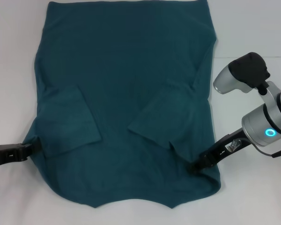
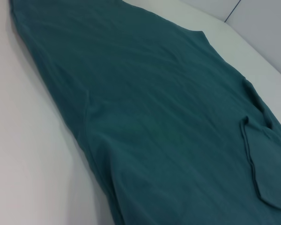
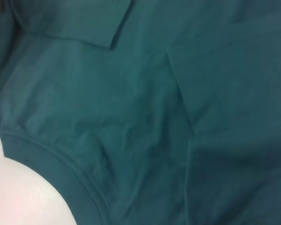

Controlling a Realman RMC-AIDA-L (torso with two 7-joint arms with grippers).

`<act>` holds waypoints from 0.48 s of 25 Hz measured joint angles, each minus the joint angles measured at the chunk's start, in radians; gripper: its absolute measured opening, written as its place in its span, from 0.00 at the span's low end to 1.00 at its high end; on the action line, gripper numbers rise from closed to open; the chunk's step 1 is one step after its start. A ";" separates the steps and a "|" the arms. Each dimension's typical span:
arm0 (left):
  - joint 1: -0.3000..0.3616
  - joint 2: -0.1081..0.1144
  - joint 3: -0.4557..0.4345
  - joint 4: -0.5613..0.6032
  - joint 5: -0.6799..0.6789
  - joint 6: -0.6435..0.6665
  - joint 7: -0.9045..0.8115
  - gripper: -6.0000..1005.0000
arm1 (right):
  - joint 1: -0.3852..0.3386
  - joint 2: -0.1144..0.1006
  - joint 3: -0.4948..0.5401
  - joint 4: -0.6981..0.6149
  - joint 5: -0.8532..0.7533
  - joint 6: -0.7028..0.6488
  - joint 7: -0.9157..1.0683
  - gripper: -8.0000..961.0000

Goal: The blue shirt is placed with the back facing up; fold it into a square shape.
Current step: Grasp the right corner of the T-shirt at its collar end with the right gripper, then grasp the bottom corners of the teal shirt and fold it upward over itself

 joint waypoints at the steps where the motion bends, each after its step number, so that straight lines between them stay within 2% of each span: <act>1: 0.000 0.000 0.000 0.000 0.000 0.000 0.000 0.07 | 0.002 0.000 -0.004 0.000 -0.006 0.002 0.006 0.76; 9: 0.000 0.001 0.000 0.000 0.000 0.000 0.000 0.07 | 0.012 0.007 -0.028 -0.002 -0.068 0.021 0.058 0.52; 12: 0.001 0.002 0.000 0.000 0.000 0.000 0.001 0.07 | 0.010 0.007 -0.033 -0.015 -0.066 0.021 0.059 0.39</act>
